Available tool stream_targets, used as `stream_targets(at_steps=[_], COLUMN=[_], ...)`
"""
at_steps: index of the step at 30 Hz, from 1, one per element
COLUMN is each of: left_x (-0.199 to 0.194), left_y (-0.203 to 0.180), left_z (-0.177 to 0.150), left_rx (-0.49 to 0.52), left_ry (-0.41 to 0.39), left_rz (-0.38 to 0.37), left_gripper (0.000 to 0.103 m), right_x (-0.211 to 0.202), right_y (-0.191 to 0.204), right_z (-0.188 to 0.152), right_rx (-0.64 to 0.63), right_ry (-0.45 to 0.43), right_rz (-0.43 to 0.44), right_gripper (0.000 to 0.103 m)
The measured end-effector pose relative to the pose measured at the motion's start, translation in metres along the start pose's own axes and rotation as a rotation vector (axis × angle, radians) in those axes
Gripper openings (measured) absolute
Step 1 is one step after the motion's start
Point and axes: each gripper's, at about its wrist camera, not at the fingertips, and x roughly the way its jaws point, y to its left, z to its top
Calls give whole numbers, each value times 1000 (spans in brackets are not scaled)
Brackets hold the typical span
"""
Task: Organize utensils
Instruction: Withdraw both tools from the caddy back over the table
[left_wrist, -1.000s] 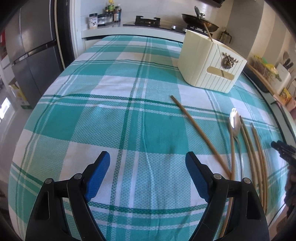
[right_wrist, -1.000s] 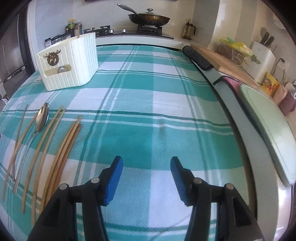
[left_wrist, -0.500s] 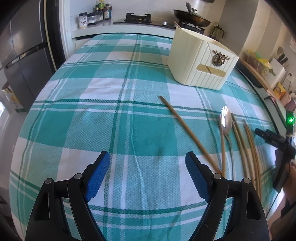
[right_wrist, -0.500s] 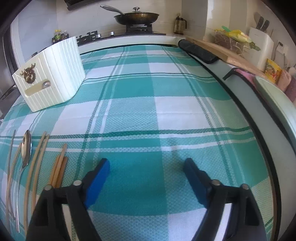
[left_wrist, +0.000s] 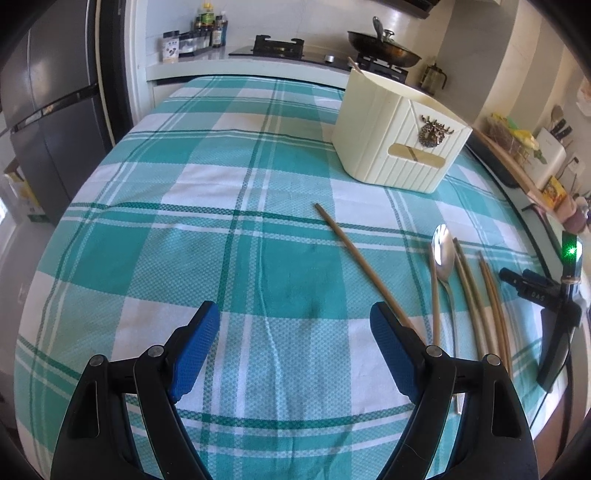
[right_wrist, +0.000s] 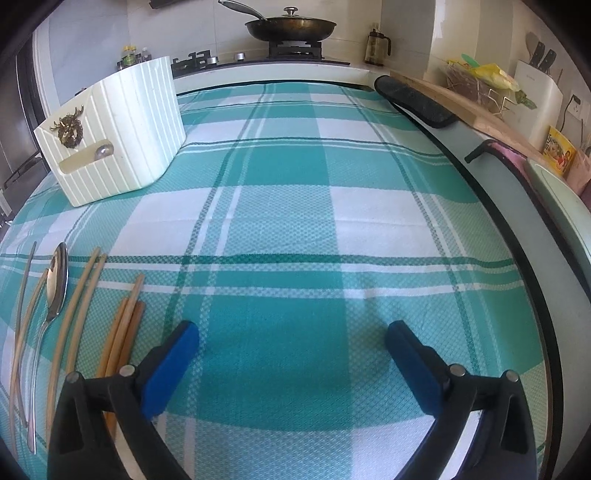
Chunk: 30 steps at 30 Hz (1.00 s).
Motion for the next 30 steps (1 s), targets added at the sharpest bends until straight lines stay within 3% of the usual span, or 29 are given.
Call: stream_targets(at_steps=[12, 18, 30], left_x=[-18, -25, -29], left_y=[-6, -1, 9], left_z=[-14, -9, -4], left_rx=[-16, -11, -59], left_ry=[-15, -52, -84], left_rz=[-35, -5, -65], left_gripper=[85, 85, 85], right_x=[0, 0, 0], right_y=[-1, -1, -1], right_z=[0, 0, 1], right_rx=[1, 1, 1], right_ry=[0, 0, 1], right_rz=[1, 0, 0], right_gripper=[103, 103, 103])
